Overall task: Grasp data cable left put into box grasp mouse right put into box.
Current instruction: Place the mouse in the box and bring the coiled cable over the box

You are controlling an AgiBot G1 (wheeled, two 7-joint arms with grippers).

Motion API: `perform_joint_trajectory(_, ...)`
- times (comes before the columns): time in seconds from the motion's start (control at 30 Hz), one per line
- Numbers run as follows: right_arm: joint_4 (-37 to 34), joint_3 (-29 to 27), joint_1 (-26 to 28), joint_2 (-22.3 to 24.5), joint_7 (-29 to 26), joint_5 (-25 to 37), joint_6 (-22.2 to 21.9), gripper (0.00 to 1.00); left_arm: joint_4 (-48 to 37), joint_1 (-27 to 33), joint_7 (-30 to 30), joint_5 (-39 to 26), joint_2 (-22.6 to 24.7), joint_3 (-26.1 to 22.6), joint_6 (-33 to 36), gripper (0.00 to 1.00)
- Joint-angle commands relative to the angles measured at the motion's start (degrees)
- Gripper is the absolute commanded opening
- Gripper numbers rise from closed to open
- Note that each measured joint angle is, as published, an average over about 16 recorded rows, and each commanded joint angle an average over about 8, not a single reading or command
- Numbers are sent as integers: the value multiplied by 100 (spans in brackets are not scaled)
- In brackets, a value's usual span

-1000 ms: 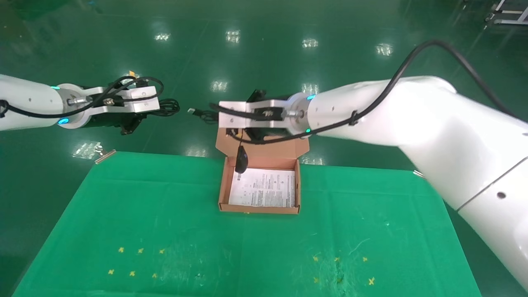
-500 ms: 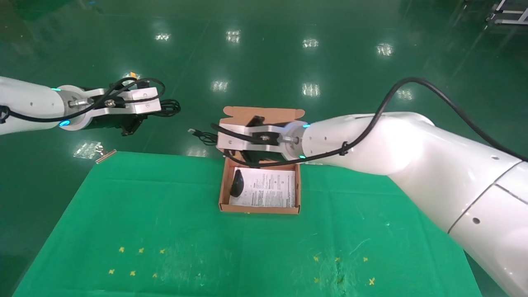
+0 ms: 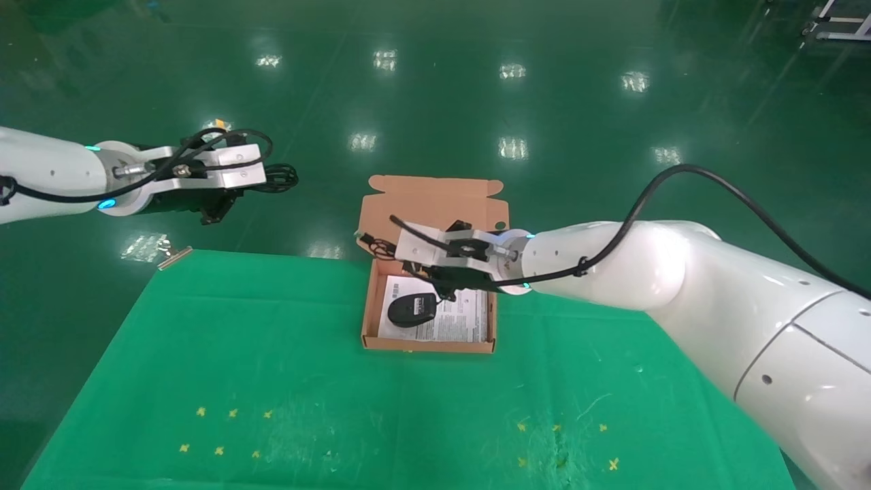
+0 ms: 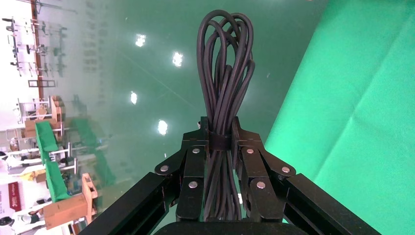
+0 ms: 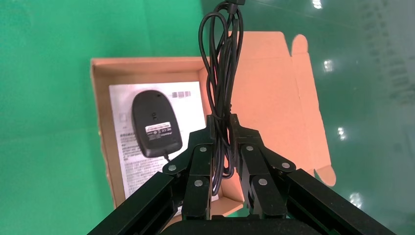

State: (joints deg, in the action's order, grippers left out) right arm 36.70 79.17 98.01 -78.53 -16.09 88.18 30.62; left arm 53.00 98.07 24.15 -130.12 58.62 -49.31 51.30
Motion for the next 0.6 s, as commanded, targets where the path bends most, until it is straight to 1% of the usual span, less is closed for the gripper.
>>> perform_joint_trajectory(0.03,-44,32,-37,-6,-59,-97,-50,0,5,-1,4,-3,-1,0,1,0)
perform_joint_trajectory(0.07,-46,57,-44,-8,-76,-128,-63,8,6,-2,6,-4,-1,0,2,0)
perform_joint_trajectory(0.3,-49,189,-59,10,-127,-246,-97,96,12,-3,9,-7,-3,0,4,0)
perform_joint_trajectory(0.33,-36,199,-63,25,-126,-255,-99,100,12,-4,9,-6,-2,0,5,0)
perform_joint_trajectory(0.6,147,265,-85,177,-205,-262,-166,100,-20,-133,-35,117,135,-11,-75,0)
